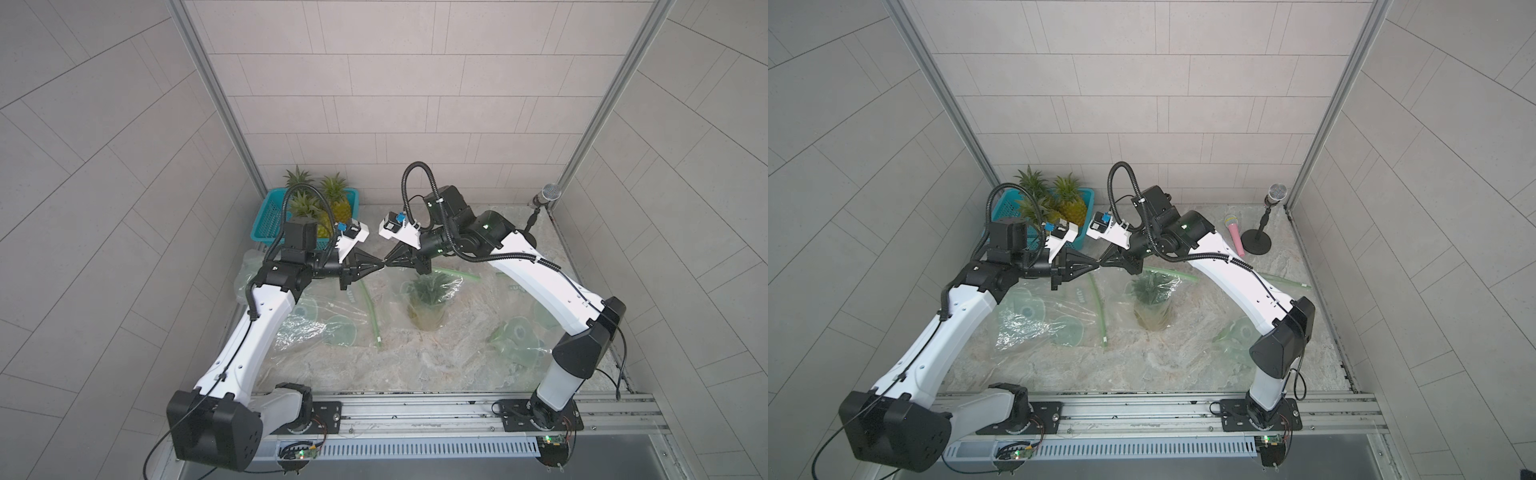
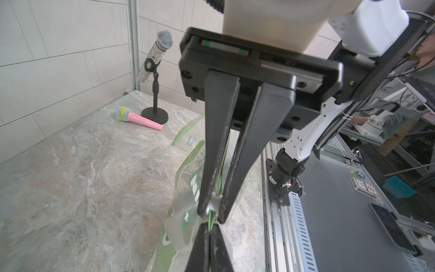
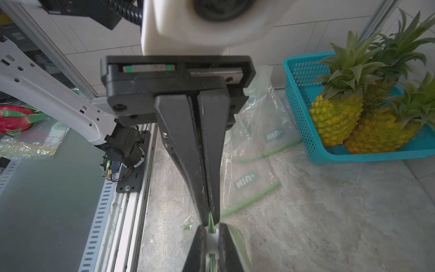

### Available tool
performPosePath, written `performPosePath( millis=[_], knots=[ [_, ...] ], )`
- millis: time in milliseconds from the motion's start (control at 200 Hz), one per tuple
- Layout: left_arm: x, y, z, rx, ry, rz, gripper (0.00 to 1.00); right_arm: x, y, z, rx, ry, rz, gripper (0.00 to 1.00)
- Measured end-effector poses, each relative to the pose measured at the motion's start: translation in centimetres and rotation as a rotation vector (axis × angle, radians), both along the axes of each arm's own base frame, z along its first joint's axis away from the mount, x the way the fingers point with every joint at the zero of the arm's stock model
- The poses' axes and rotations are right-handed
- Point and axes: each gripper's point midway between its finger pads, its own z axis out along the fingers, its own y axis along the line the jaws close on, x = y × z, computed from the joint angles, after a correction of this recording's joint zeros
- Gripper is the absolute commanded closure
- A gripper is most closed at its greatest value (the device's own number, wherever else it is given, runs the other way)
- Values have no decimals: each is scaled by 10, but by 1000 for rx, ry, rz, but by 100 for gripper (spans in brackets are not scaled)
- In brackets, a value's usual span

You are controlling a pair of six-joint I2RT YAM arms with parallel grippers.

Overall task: Open the zip-top bag and take out the pineapple
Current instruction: Unzip the zipper on the zipper food storage bag.

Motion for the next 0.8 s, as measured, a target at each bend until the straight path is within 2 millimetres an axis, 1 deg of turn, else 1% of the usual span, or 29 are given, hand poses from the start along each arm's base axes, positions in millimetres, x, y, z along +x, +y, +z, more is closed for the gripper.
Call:
performPosePath(
  millis=[155, 465, 800],
  knots=[
    [8, 6, 2, -11, -9, 52, 100, 7, -6, -1, 3, -5, -20, 100],
    [16, 14, 8, -8, -51, 115, 100, 7, -23, -1, -3, -13, -58, 100],
    [23, 20, 6, 10, -63, 165, 100, 9, -60, -11, -44, 2, -131, 100]
  ],
)
